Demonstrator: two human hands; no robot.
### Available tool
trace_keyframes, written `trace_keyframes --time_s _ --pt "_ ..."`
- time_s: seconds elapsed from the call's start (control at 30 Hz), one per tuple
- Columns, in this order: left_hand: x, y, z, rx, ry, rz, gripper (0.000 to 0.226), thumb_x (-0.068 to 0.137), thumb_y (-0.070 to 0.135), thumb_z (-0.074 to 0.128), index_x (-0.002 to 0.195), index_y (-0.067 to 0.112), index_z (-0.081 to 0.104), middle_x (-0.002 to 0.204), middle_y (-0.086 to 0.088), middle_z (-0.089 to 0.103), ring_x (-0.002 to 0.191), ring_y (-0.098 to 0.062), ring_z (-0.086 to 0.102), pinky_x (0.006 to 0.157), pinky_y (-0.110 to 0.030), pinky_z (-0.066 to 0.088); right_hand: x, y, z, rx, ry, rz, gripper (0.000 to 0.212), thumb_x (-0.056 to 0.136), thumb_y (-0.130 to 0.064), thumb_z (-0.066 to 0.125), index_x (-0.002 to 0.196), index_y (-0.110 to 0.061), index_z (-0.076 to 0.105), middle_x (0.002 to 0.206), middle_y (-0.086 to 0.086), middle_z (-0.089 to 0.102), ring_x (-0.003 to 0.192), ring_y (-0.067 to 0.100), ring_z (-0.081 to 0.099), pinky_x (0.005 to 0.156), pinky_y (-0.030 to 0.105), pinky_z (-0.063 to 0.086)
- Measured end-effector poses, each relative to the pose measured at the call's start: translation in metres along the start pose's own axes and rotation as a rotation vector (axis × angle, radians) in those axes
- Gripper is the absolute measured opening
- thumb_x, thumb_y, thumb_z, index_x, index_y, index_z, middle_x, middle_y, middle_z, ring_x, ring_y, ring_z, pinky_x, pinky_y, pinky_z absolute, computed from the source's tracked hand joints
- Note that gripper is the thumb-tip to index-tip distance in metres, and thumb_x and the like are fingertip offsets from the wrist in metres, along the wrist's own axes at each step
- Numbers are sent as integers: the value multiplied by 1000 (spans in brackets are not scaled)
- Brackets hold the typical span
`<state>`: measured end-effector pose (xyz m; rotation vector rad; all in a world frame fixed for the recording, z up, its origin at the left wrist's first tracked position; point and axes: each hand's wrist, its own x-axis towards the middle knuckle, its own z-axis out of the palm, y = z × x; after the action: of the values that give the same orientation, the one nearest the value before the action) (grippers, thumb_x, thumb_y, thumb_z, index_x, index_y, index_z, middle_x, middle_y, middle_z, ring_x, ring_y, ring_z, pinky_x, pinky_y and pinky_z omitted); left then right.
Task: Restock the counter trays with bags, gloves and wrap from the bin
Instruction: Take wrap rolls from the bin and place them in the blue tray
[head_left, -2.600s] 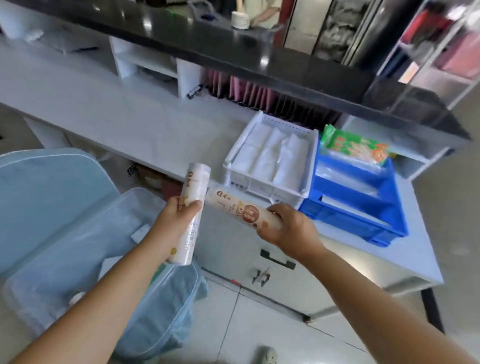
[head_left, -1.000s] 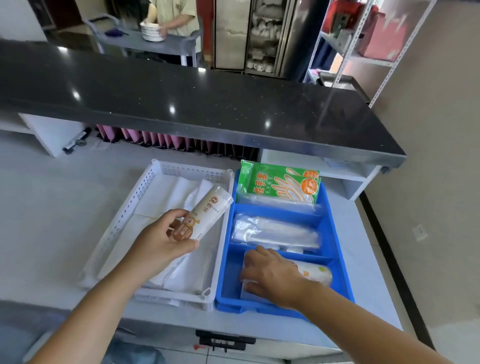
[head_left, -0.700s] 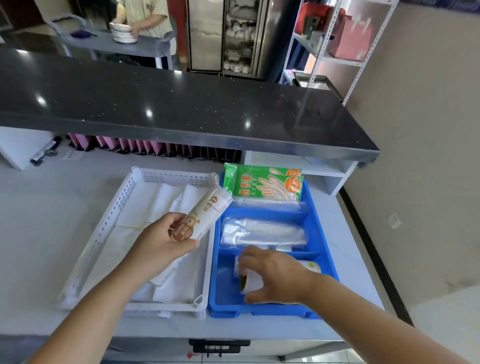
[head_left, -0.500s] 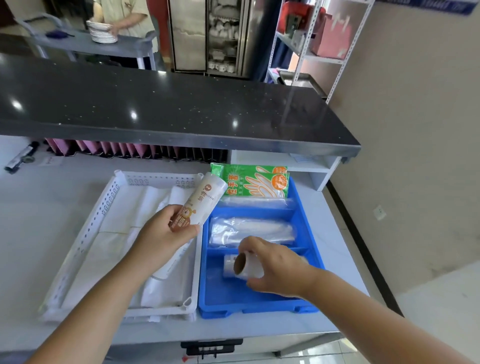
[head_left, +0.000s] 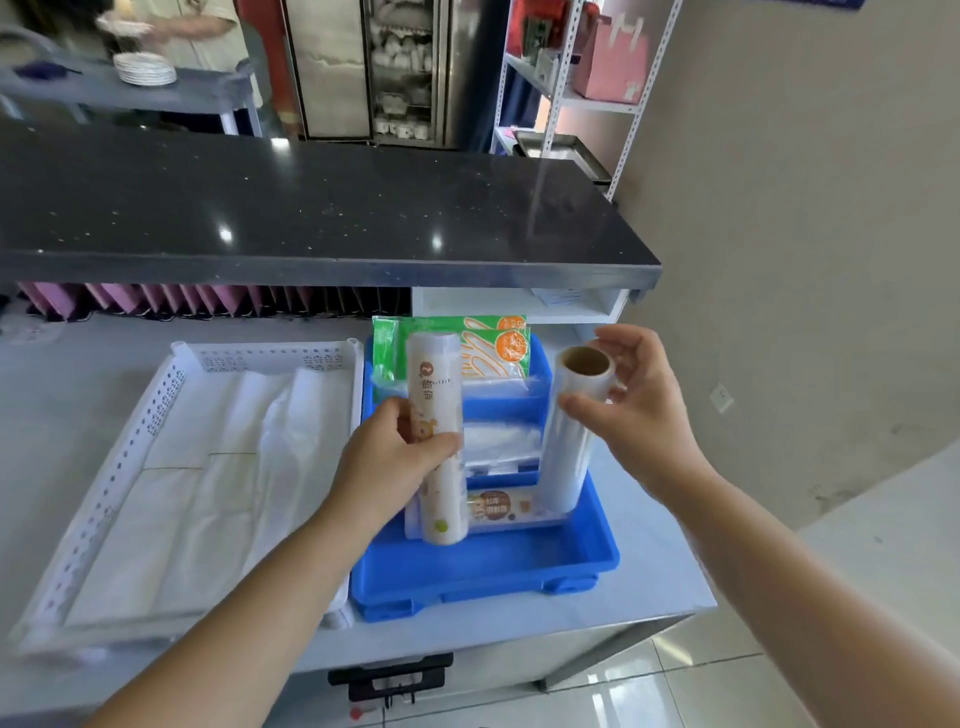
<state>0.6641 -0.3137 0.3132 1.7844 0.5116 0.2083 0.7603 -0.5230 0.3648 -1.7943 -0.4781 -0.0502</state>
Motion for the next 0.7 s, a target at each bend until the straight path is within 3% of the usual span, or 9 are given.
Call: trace_keyframes --time_s 0.1,0.2,0.27,0.33,0.4,0.47,0.53,0.6,0.7 --pt "-3 -18 28 -51 21 -98 35 63 34 77 88 24 55 88 1 67 82 -19 67 74 -44 58 -2 0 -9 -32 45 -28 60 61 -10 79 105 -38 48 99 -21 62 95 4 61 74 11 46" --pt "-10 -39 48 -143 29 -209 43 67 22 79 99 14 52 97 -7 67 86 -22 67 70 -47 60 -3 2 -12 -48 26 -44 61 63 -7 79 108 -33 48 101 -17 63 98 6 61 79 20 46" --pt "-13 -48 55 -114 57 -189 53 66 23 80 106 15 45 98 -1 64 88 -20 65 65 -38 61 -4 2 -11 -62 -3 -60 62 64 -5 80 109 -33 48 103 -13 63 100 8 61 83 25 46" --pt "-16 -47 56 -19 164 -105 70 61 26 82 112 25 34 102 9 57 95 -16 61 58 -20 57 -4 1 -8 -84 -27 -74 63 64 -5 81 107 -35 47 105 -14 63 102 6 60 84 24 46" --pt "-17 -44 56 202 267 24 95 58 33 83 132 30 22 128 1 45 118 -21 47 84 -30 54 -4 -1 -6 -101 -50 -83 64 64 -6 81 107 -37 46 108 -12 62 102 4 59 84 21 45" --pt "-15 -41 56 547 329 208 103 60 40 80 142 22 20 144 -9 30 132 -27 29 108 -43 34 -4 -3 -3 -100 -66 -88 64 64 -5 80 106 -38 46 109 -9 62 102 3 59 84 20 45" --pt "-9 -38 50 792 312 437 76 66 36 77 133 22 44 143 -11 39 134 -32 31 109 -48 28 -4 -3 -1 -106 -88 -94 64 65 -3 80 107 -38 46 109 -8 62 102 4 59 86 23 46" --pt "-1 -36 39 910 169 616 38 75 28 71 112 21 66 129 -7 57 129 -31 42 107 -46 32 -6 -2 1 -112 -114 -96 65 65 -2 80 113 -30 47 110 -4 61 103 8 59 90 28 47" --pt "4 -38 25 964 -86 707 22 86 27 57 104 21 69 112 -1 67 112 -24 55 101 -38 37 -9 0 2 -123 -140 -103 65 66 -4 80 118 -25 46 111 -4 61 104 7 58 91 27 47"
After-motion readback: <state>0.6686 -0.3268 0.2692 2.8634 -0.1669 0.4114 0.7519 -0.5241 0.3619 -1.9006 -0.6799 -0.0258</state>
